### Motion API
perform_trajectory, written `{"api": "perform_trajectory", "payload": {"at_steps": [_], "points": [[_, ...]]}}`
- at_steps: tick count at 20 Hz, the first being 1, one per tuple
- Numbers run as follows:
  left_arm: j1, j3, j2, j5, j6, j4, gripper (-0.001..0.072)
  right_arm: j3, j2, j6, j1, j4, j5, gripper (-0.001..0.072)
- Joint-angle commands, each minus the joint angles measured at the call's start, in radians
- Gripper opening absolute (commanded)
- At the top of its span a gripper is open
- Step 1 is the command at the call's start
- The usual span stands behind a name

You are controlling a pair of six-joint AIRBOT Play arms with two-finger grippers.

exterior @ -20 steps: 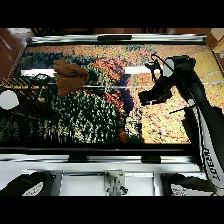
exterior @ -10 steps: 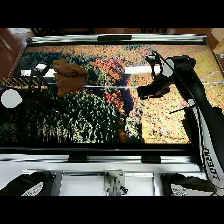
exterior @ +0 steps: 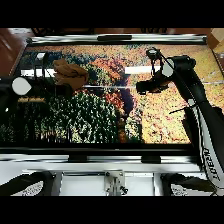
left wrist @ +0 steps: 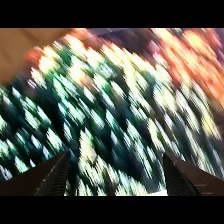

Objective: Fold the shirts.

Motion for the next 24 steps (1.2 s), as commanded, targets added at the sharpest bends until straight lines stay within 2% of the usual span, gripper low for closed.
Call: {"api": "perform_trajectory", "payload": {"at_steps": [1, 6, 12, 15, 16, 17, 19, 22, 24], "points": [[0.104, 0.226, -0.259, 0.009, -0.032, 0.017, 0.0648, 0.000, 0.000, 0.000, 0.001, 0.042, 0.014, 0.0503], [0.196, 0.609, -0.653, -0.174, -0.032, 0.029, 0.0651, 0.000, -0.001, 0.000, 0.001, 0.125, 0.035, 0.0503], [0.204, 0.643, -0.777, -0.035, -0.057, 0.043, 0.0650, 0.000, 0.000, -0.008, 0.001, 0.140, 0.030, 0.0503], [0.204, 0.643, -0.797, -0.012, -0.057, 0.043, 0.0646, 0.000, -0.001, -0.008, 0.001, 0.135, 0.019, 0.0503], [0.204, 0.643, -0.800, -0.013, -0.060, 0.042, 0.0614, 0.000, -0.001, -0.008, 0.001, 0.135, 0.011, 0.0503], [0.204, 0.643, -0.801, -0.013, -0.077, 0.036, 0.0451, 0.000, 0.000, -0.008, 0.001, 0.135, 0.007, 0.0503], [0.204, 0.649, -0.790, -0.012, -0.079, 0.003, 0.0042, 0.000, 0.000, -0.008, 0.001, 0.132, 0.006, 0.0503], [0.189, 0.713, -0.729, -0.010, -0.061, -0.021, 0.0036, 0.001, 0.000, -0.011, 0.000, 0.131, -0.047, 0.0503], [0.153, 0.774, -0.628, -0.010, 0.010, -0.021, 0.0035, 0.020, 0.004, -0.042, 0.000, 0.133, -0.042, 0.0484]]}}
